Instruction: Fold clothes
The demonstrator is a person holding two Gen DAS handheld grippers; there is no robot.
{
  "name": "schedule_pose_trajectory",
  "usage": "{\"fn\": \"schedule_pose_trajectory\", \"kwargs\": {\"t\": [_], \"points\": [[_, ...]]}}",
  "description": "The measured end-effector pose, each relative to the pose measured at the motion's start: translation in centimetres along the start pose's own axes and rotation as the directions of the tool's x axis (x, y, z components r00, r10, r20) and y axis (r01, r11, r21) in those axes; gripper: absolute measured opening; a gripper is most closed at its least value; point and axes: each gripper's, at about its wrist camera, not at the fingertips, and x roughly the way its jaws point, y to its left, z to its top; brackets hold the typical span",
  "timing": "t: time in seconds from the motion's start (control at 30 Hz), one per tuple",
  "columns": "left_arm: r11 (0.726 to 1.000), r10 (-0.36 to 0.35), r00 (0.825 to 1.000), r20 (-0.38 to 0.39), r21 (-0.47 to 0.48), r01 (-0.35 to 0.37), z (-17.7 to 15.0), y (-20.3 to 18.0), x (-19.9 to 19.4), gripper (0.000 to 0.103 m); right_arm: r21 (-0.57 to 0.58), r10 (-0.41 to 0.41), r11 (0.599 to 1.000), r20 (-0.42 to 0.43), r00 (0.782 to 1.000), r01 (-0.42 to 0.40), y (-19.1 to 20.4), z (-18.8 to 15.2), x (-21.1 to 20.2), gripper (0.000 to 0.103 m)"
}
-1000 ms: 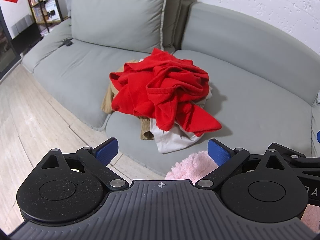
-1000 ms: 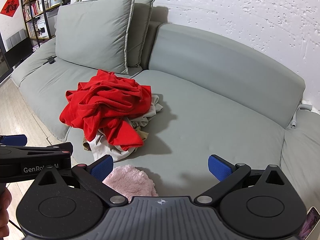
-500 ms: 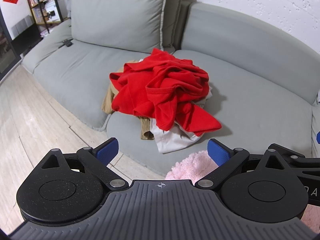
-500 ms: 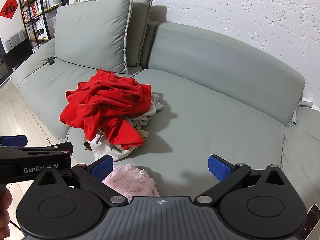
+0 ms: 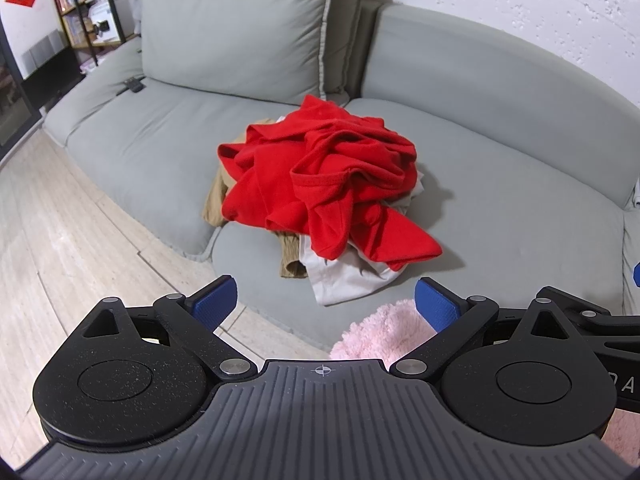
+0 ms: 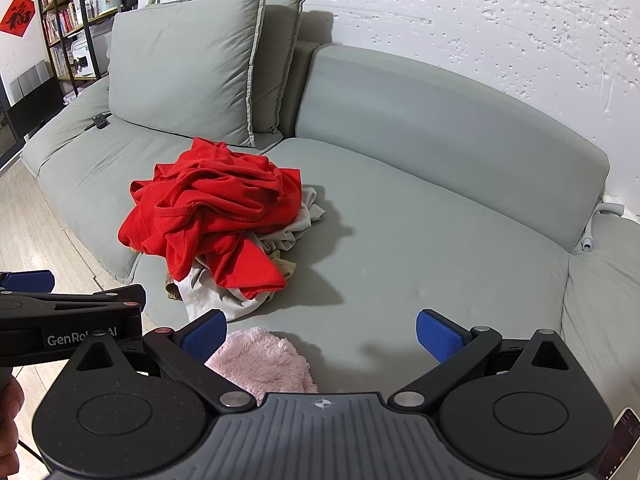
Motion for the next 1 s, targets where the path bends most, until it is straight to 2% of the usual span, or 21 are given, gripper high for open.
{"fn": "schedule_pose_trajectory", "kwargs": {"t": [0.23, 0.4, 0.53, 0.63, 0.73, 0.9, 1.0], "points": [[1.0, -0.013, 1.0, -0.016, -0.012, 0.013, -0.1, 0.2, 1.1, 0.1, -0.007, 0.005, 1.0, 0.005, 1.0, -0.005, -0.1, -0.1, 0.7, 0.102], [1.0, -0.004, 1.0, -0.025, -0.018, 0.004, -0.2, 1.1, 2.9, 0.096, -0.074, 0.061, 0.996, 0.071, 0.996, -0.056, 0.8, -0.2, 1.6, 0.102], [0.998, -0.036, 0.998, -0.046, -0.053, 0.033, -0.1, 2.4, 4.4, 0.086, -0.13, 0.09, 0.989, 0.098, 0.991, -0.077, 1.9, 0.5, 2.9, 0.102], [0.997, -0.058, 0.996, -0.062, -0.058, 0.054, -0.1, 2.9, 5.4, 0.074, -0.137, 0.123, 0.985, 0.097, 0.988, -0.109, 2.5, 1.1, 3.7, 0.102], [0.996, -0.075, 0.995, -0.068, -0.061, 0.071, -0.1, 3.3, 6.1, 0.069, -0.143, 0.146, 0.981, 0.091, 0.985, -0.132, 3.0, 1.6, 4.3, 0.102], [0.997, -0.057, 0.998, -0.029, -0.057, 0.056, -0.1, 3.6, 6.6, 0.069, -0.143, 0.176, 0.976, 0.093, 0.98, -0.162, 3.5, 2.1, 5.0, 0.102], [0.999, -0.016, 1.0, 0.018, -0.05, 0.017, -0.1, 3.7, 7.1, 0.07, -0.106, 0.174, 0.981, 0.103, 0.979, -0.163, 3.6, 2.6, 5.9, 0.102]]}}
